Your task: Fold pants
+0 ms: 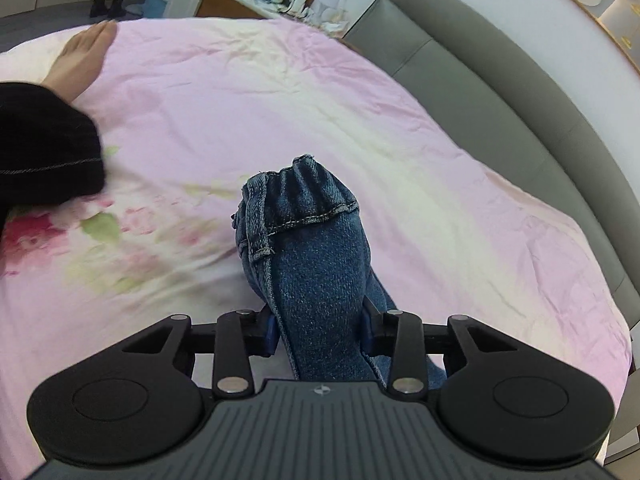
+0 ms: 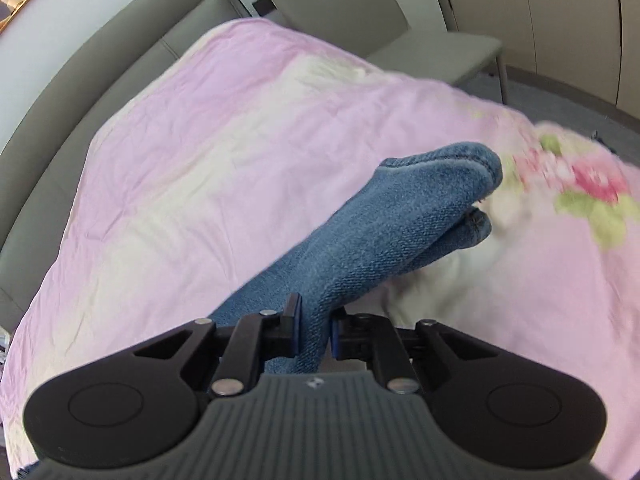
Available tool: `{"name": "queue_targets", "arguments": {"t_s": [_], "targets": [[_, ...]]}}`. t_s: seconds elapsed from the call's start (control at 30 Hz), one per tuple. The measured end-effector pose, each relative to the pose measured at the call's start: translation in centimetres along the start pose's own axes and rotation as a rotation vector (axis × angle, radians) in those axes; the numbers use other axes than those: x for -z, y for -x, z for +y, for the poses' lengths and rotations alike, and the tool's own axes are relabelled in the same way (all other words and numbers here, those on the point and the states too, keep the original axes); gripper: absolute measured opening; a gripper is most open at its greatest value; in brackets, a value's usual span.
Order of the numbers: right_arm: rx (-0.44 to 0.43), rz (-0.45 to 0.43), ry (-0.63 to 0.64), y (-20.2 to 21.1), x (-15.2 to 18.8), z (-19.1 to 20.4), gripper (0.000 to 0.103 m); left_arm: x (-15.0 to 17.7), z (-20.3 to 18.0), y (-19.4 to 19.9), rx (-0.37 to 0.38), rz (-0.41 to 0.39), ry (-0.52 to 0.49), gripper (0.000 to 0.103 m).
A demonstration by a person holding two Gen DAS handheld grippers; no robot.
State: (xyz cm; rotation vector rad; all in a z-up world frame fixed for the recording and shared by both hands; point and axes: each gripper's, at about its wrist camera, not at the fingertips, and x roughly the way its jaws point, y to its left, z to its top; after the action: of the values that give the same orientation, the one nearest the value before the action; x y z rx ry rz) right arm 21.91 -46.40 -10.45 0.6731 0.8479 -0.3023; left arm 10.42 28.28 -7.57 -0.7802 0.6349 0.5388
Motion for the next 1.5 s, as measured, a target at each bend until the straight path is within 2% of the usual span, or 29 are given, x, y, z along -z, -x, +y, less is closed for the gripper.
{"name": "queue_targets", "arguments": {"t_s": [0.07, 0.17, 0.27, 0.4, 0.5, 0.57, 0.6, 0.63, 0.67, 0.77, 0.87, 0.97, 1.13, 1.23, 1.33, 1.43, 1.5], "targets": [[0.015, 0.041, -0.048, -0.8, 1.5, -1.9, 0.008, 0.9, 2.1, -0.5, -0.023, 0.038, 0.002, 0.043], [0.033, 0.077, -0.081, -2.5, 3.1, -4.2, 0.008, 2.2, 3.4, -2.1, -0.068, 0.054, -0.032, 0.043], [0.034, 0.083, -0.054, -3.9, 3.8, -5.0, 0.008, 2.9, 4.5, -3.7, -0.102, 0.09, -0.009, 0.043], [0.036, 0.096, -0.036, -4.9, 4.2, -5.8, 0.01, 3.8, 4.7, -4.8, -0.137, 0.108, -0.058, 0.046], [0.028, 0.105, -0.034, -5.0, 4.1, -6.4, 0.018, 3.4, 4.4, -4.4, -0.152, 0.124, -0.06, 0.052], [0.031, 0.108, -0.038, -4.9, 3.6, -6.6, 0.029, 3.0, 4.2, -3.9, -0.158, 0.138, -0.067, 0.056], [0.034, 0.109, -0.025, -4.7, 3.4, -6.6, 0.031, 2.8, 4.0, -3.5, -0.168, 0.138, -0.081, 0.062], [0.049, 0.105, 0.001, -4.4, 3.1, -6.6, 0.037, 2.8, 3.6, -3.1, -0.188, 0.133, -0.109, 0.066], [0.062, 0.1, 0.03, -4.1, 2.9, -6.5, 0.046, 2.8, 3.2, -2.6, -0.205, 0.128, -0.135, 0.066], [0.072, 0.095, 0.104, -3.0, 2.3, -6.6, 0.051, 3.1, 2.1, -0.8, -0.225, 0.11, -0.189, 0.066], [0.075, 0.082, 0.158, -1.5, 1.7, -6.9, 0.053, 4.1, 0.4, 2.0, -0.181, 0.108, -0.258, 0.066], [0.055, 0.066, 0.183, -0.1, 1.5, -7.4, 0.054, 6.4, -1.2, 5.0, -0.079, 0.129, -0.331, 0.066], [0.039, 0.053, 0.202, 1.9, 2.4, -8.8, 0.054, 12.9, -3.3, 7.7, 0.09, 0.261, -0.468, 0.066], [0.026, 0.054, 0.2, 2.0, 2.8, -9.5, 0.054, 15.5, -3.1, 7.2, 0.192, 0.272, -0.42, 0.066], [-0.001, 0.044, 0.214, 2.5, 3.4, -10.0, 0.054, 16.6, -2.4, 5.1, 0.176, 0.283, -0.313, 0.066], [-0.023, 0.018, 0.228, 3.5, 3.3, -10.5, 0.054, 17.4, -2.0, 3.4, 0.203, 0.316, -0.254, 0.052], [-0.022, 0.004, 0.245, 3.9, 3.0, -10.8, 0.054, 17.8, -1.8, 2.7, 0.219, 0.329, -0.204, 0.048]]}}
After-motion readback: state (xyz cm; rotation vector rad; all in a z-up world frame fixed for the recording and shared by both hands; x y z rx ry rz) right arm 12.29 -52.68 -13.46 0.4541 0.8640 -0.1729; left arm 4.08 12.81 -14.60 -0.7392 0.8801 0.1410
